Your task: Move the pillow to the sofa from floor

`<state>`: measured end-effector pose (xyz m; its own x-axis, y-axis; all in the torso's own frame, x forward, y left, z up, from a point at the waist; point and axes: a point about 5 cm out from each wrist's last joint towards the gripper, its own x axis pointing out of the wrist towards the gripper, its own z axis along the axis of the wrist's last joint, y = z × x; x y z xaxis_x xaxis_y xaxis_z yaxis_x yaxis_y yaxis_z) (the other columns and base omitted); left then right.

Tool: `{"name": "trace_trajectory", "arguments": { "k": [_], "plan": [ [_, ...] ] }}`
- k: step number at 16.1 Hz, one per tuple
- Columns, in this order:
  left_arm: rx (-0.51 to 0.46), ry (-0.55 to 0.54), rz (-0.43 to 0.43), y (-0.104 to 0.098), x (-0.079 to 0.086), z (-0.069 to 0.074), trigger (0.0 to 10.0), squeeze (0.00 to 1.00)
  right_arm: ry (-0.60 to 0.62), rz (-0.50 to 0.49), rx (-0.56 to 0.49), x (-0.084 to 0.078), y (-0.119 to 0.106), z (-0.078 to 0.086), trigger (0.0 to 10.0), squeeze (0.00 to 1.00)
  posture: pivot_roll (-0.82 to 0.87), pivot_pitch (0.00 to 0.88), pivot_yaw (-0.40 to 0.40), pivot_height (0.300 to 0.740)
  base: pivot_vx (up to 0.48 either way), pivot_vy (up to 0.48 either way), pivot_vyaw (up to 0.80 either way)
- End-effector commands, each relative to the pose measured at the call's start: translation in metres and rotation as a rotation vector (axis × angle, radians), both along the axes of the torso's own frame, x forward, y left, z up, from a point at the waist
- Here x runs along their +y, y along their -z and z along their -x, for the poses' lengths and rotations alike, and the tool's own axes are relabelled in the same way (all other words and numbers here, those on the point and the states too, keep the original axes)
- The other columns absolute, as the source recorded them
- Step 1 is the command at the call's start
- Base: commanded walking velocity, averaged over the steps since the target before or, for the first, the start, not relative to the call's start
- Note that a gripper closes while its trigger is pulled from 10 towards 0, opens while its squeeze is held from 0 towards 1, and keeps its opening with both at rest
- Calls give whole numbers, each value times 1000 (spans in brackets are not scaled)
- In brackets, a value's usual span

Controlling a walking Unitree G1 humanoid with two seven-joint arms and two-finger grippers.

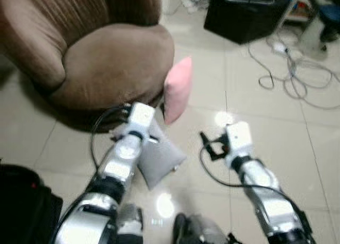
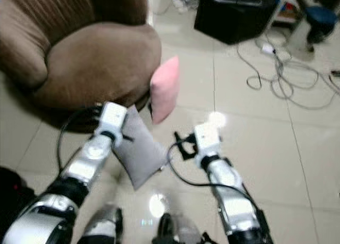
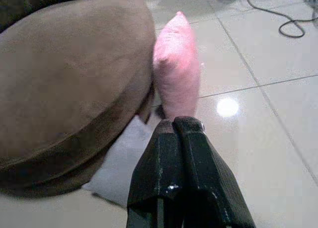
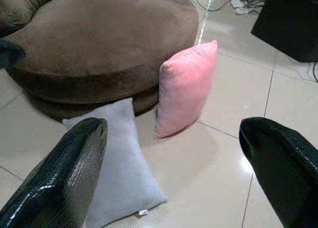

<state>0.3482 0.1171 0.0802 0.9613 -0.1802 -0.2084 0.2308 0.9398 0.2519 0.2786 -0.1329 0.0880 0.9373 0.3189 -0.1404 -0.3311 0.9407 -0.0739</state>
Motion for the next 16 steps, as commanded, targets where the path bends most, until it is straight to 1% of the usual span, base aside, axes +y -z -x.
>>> {"name": "trace_trajectory", "arguments": {
  "k": [1,4,6,11,13,16],
  "plan": [
    [9,-27,-24,4,7,2,10000,0,-9,-6,-8,4,-1,0,10000,0,83,274,-87,740,0,-435,0],
    [4,-64,-49,4,13,0,10000,0,-20,-6,-10,5,-1,2,10000,0,81,279,-89,740,0,-424,0],
    [23,-68,-61,6,15,1,10000,0,-61,3,-19,9,-1,5,10000,0,81,281,-90,740,309,-362,0],
    [26,-75,-64,7,14,1,10000,0,-62,-1,-10,9,0,5,10000,0,82,285,-95,740,316,-358,0],
    [28,-85,-64,7,15,0,10000,0,-69,0,-4,10,0,4,10000,0,83,284,-95,740,347,-326,-775],
    [34,-94,-59,8,16,0,10000,0,-79,0,4,12,2,5,10000,0,86,279,-95,740,451,0,-773]
  ]
}}
